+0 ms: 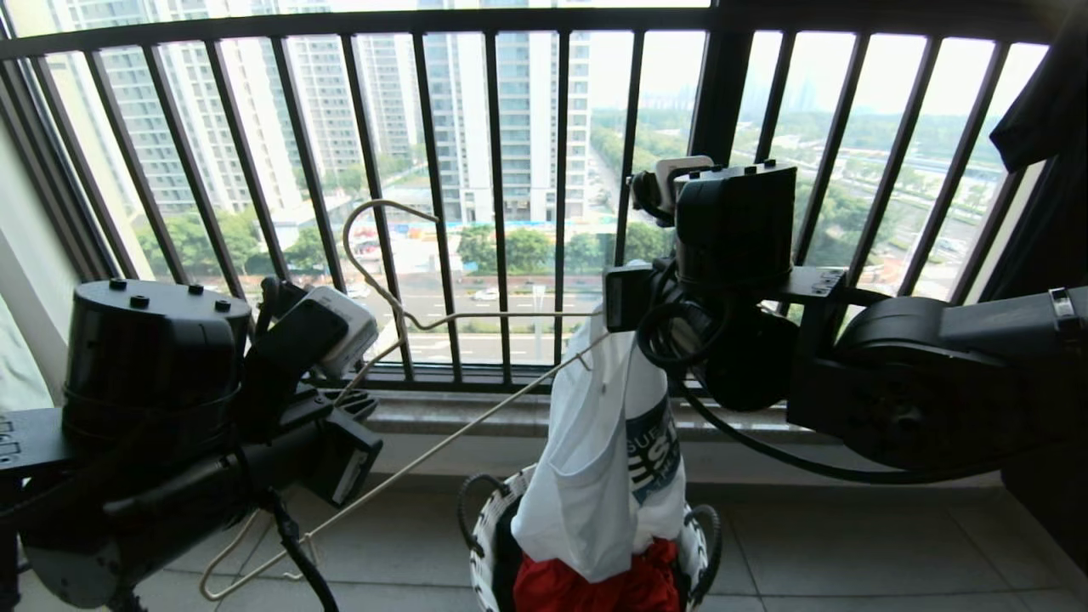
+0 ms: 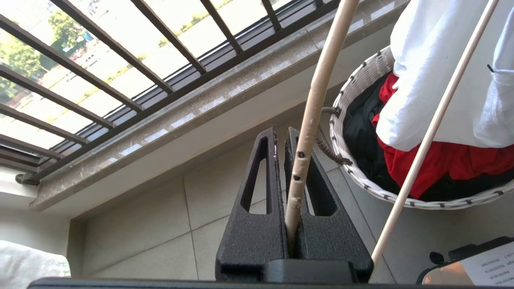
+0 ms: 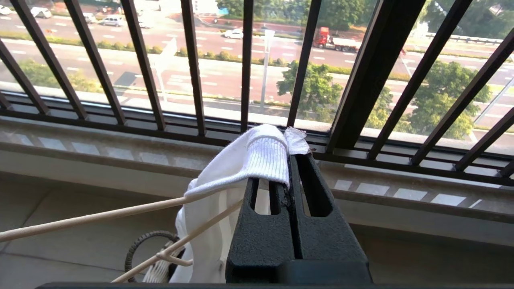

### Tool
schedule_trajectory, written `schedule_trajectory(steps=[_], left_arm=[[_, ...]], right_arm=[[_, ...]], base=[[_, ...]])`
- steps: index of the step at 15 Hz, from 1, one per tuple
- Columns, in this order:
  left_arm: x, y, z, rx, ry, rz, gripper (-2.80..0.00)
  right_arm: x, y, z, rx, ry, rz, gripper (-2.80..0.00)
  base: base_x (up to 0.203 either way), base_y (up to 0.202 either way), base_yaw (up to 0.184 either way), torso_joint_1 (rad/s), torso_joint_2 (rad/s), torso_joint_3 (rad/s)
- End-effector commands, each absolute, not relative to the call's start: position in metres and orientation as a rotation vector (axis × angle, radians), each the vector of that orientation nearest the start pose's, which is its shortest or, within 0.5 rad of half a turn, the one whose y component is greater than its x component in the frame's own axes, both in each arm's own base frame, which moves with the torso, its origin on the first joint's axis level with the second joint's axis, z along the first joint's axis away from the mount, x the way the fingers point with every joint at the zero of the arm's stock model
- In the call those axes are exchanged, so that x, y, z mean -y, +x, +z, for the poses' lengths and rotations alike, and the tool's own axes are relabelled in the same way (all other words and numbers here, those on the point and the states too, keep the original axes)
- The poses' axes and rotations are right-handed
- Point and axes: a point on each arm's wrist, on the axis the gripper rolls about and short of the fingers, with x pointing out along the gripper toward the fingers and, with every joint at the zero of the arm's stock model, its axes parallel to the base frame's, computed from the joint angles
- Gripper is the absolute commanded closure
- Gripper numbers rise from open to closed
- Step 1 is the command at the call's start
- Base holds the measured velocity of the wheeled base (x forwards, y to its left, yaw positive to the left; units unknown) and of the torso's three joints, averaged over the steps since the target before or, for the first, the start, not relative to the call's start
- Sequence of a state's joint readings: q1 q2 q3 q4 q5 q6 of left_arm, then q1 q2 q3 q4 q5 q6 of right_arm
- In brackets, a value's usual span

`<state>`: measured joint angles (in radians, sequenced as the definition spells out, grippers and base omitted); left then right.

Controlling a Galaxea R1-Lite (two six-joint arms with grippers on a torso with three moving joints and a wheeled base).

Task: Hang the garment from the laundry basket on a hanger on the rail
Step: Hang the clothes on the clothes rack

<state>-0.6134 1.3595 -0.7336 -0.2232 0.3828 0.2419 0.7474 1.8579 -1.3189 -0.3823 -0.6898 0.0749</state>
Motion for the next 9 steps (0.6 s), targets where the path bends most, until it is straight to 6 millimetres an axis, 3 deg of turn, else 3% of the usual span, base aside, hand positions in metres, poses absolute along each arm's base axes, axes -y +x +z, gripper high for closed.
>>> schedule_trajectory(steps=[1, 6, 9], left_arm=[[0.121, 0.186, 0.21, -0.338, 0.434, -0.265, 0.0], [0.131, 0.194, 0.202, -0.374, 0.409, -0.258, 0.0], [0.144, 0.185, 0.201, -0.372, 0.374, -0.32, 0.0]], right_arm=[[-0.242, 0.279, 0.246, -0.124, -0.032, 0.056, 0.0], [-0.263, 0.26, 0.236, -0.15, -0.061, 0.132, 0.0], [-0.269, 0.257, 0.229, -0.161, -0.072, 0.151, 0.0]], base=[[0.0, 0.0, 0.0, 0.0, 0.0, 0.0], [0.0, 0.0, 0.0, 0.0, 0.0, 0.0], [0.0, 0.0, 0.0, 0.0, 0.0, 0.0]])
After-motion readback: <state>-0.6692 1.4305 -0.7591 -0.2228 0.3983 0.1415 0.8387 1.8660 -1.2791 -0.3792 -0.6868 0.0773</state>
